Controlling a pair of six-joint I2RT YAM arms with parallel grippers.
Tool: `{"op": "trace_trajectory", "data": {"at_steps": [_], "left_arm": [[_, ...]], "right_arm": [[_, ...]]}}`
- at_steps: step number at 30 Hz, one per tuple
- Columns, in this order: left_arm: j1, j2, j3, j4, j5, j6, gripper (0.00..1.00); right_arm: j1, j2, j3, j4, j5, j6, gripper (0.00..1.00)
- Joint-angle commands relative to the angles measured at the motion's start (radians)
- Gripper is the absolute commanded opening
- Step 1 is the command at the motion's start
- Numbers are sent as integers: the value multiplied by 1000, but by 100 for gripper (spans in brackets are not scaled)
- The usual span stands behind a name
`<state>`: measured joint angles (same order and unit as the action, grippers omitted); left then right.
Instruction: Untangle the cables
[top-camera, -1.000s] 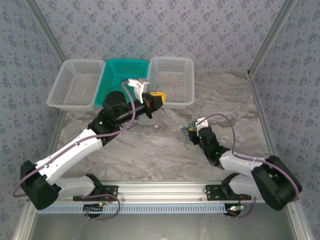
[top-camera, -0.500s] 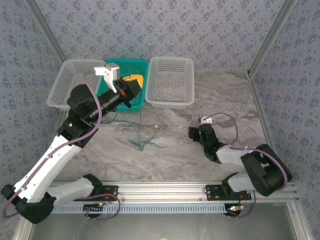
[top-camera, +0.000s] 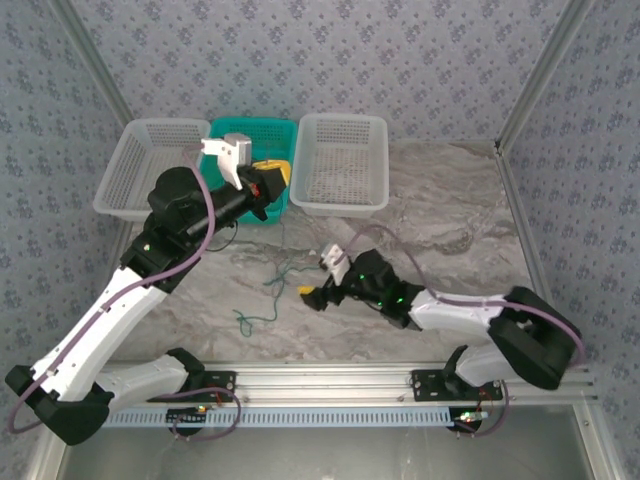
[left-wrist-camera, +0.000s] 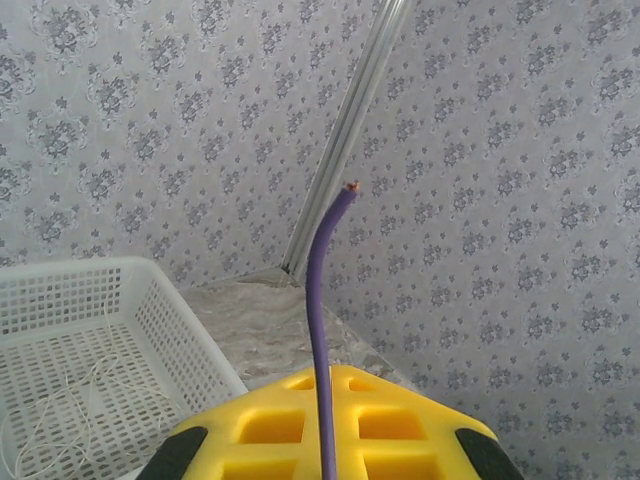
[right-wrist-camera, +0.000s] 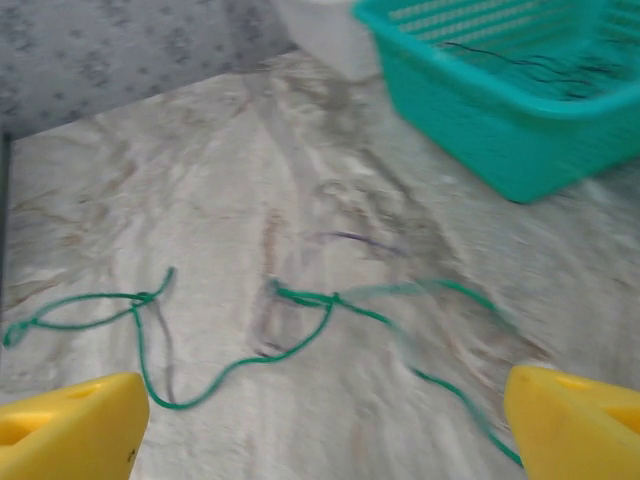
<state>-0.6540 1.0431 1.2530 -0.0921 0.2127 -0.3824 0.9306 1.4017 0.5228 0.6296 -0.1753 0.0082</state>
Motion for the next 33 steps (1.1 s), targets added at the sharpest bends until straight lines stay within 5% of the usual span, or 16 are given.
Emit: {"op": "trace_trajectory", "data": {"at_steps": [1,9,16,20,28,33], "left_arm": [[10,-14,12,14,-8,17,0],[16,-18,52,-12,10,23,0],[20,-59,95,-40,13,34,0],[21,-74,144,-86,-26,79,0],[63,-75,297,-182,-146,215,0],[247,-64,350,-147,-93,128,0]], "right_arm": [[67,143,59,197,81,-20,95],[82,443,196,365,304,-71,89],[24,510,168,346,418,6,44],[7,516,115,360,412,61,29],[-3,490,43,299,504,170,36],[-32,488,-8,318,531,251,34]]}}
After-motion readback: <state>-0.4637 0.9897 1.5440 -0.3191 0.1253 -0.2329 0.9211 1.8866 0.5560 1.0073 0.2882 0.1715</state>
